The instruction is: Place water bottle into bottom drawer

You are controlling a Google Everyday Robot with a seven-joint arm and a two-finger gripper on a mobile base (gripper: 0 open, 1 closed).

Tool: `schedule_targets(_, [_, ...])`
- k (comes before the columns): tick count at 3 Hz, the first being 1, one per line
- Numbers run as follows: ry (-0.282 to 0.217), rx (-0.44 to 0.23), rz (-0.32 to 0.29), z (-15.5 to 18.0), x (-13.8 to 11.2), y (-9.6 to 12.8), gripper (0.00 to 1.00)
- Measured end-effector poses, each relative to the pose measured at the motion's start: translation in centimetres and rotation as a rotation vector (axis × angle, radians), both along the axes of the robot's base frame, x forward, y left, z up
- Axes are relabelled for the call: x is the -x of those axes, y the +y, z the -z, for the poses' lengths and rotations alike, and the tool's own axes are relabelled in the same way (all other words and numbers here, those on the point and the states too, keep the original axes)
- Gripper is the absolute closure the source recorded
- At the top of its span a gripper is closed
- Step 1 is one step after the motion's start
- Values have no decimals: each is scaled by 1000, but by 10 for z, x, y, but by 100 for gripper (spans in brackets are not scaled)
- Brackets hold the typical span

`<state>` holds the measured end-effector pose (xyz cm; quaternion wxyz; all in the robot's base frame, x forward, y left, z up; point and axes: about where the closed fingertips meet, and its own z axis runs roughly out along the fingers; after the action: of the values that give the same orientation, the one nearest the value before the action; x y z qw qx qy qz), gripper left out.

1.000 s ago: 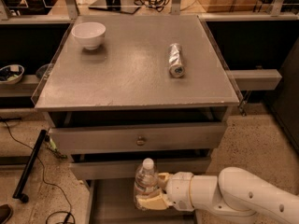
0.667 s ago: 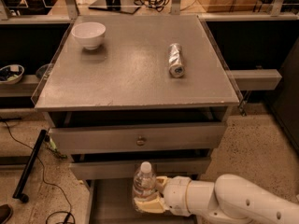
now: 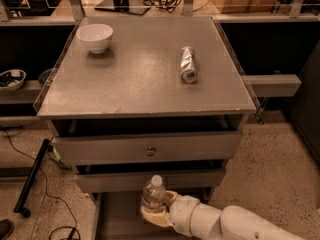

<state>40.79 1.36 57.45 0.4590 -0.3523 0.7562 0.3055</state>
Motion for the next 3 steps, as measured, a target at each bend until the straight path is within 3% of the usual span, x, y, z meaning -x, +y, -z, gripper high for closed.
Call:
schedule_targets(1, [2, -8, 61, 8, -12, 2, 100])
schedule_targets(3, [30, 4, 59, 25, -11, 9, 100])
